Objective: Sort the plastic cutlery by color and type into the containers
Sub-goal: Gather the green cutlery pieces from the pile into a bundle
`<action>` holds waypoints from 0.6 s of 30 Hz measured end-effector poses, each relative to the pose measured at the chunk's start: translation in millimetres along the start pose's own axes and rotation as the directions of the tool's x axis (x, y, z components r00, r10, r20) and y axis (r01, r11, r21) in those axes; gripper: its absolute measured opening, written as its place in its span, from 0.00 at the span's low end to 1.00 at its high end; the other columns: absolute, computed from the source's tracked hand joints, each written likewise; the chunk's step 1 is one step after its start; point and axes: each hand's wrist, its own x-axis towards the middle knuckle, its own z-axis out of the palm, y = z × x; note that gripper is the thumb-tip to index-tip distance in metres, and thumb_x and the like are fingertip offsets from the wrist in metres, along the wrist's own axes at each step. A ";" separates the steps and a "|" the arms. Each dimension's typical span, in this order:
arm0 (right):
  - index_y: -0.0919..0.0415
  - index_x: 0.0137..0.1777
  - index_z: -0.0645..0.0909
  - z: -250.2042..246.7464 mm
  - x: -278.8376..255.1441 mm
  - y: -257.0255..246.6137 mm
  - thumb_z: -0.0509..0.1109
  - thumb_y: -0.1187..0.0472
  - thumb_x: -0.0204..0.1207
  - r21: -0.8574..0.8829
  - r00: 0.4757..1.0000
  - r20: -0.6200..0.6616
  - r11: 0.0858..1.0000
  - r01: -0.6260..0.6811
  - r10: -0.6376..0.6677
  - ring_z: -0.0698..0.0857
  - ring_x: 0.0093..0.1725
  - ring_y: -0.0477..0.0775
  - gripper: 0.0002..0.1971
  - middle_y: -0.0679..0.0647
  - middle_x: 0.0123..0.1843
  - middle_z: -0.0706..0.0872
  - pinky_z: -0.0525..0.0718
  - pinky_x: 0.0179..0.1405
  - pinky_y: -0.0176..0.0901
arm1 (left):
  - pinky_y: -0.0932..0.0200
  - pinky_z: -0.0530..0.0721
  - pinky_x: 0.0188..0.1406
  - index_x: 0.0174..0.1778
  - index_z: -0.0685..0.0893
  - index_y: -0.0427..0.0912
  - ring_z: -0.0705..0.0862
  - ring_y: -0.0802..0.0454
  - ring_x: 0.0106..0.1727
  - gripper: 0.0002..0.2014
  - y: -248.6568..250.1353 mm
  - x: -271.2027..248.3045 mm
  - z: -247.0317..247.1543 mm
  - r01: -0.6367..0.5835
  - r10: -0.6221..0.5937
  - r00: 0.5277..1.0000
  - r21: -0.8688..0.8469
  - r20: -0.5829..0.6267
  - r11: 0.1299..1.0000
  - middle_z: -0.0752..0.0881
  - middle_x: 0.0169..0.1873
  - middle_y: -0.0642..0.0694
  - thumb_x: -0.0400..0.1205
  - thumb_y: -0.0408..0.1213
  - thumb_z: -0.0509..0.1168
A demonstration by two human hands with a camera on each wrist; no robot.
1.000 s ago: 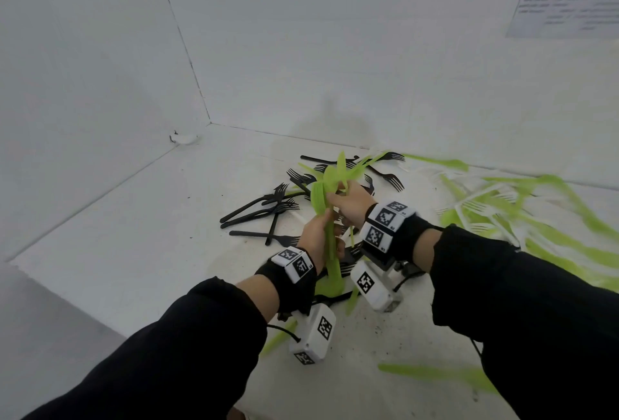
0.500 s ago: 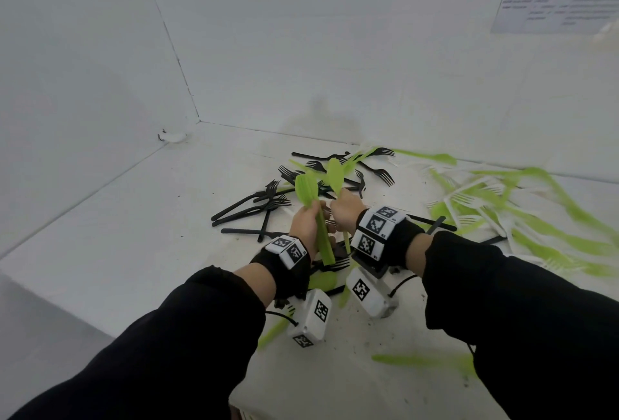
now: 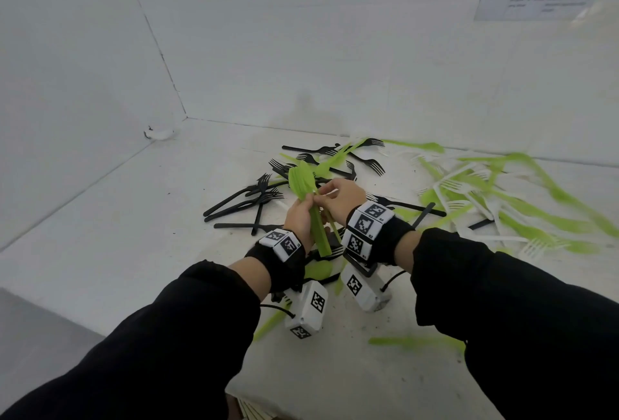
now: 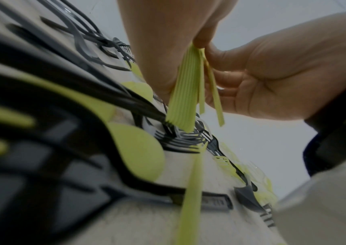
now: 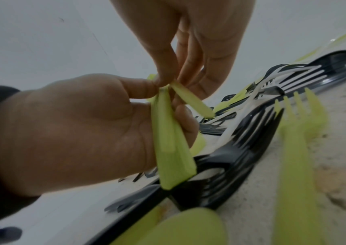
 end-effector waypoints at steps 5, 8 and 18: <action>0.61 0.51 0.83 -0.9 -5.8 3.5 0.72 0.59 0.74 -0.042 0.999 0.026 0.999 0.030 -0.029 0.84 0.43 0.52 0.09 0.52 0.42 0.85 0.84 0.51 0.42 | 0.52 0.80 0.39 0.72 0.74 0.39 0.82 0.46 0.45 0.21 -0.1 -8.7 1.8 0.024 -0.022 0.999 -0.068 0.023 0.997 0.82 0.56 0.40 0.89 0.43 0.47; 0.55 0.46 0.81 -4.1 -6.4 8.9 0.74 0.61 0.71 -0.042 0.996 0.080 0.999 0.034 -0.031 0.86 0.45 0.57 0.06 0.52 0.40 0.86 0.86 0.53 0.48 | 0.49 0.81 0.43 0.69 0.75 0.40 0.83 0.46 0.44 0.19 0.0 -13.7 5.5 0.043 -0.040 0.998 -0.070 0.041 0.997 0.85 0.52 0.43 0.89 0.43 0.47; 0.56 0.62 0.83 -35.0 -15.5 8.3 0.64 0.56 0.79 -0.197 0.959 0.277 0.974 0.114 -0.056 0.84 0.32 0.41 0.14 0.51 0.42 0.86 0.84 0.35 0.36 | 0.46 0.82 0.40 0.50 0.78 0.41 0.82 0.42 0.36 0.12 -2.6 -19.5 21.7 -0.004 0.007 0.996 -0.029 0.092 1.000 0.83 0.43 0.40 0.89 0.39 0.49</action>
